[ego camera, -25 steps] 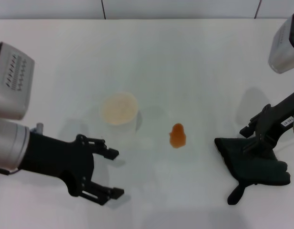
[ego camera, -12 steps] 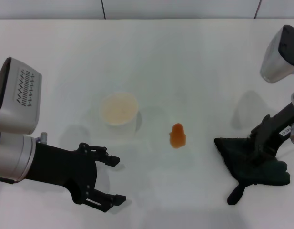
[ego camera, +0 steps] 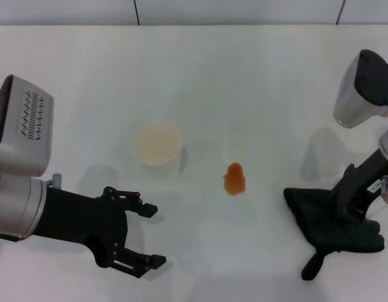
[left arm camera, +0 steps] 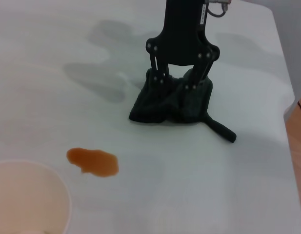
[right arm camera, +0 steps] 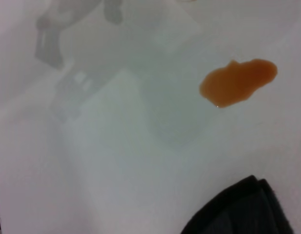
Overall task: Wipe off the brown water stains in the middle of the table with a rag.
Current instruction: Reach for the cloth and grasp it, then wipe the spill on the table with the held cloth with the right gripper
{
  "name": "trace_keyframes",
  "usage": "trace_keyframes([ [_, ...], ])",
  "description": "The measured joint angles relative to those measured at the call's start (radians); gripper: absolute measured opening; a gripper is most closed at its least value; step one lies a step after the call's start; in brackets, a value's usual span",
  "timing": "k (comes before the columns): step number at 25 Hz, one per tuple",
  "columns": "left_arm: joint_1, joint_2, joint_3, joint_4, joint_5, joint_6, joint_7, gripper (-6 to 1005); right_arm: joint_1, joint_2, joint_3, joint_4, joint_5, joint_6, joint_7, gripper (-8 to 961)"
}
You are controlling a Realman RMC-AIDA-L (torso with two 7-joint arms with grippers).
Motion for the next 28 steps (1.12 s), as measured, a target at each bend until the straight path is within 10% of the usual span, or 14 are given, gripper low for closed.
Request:
trace_keyframes([
  [9,0.000,0.000,0.000,0.000,0.000,0.000,0.000,895,-0.034,0.000,-0.012,-0.108,0.012,0.004,-0.006,123],
  [18,-0.005,0.000,0.001,0.000,0.000,-0.001,0.000,895,-0.014,0.000,-0.057,-0.096,0.014,0.075,-0.014,82],
  [28,0.000,0.002,0.002,0.000,-0.022,-0.018,0.015,895,0.185,0.007,-0.126,0.109,0.060,0.240,-0.053,82],
])
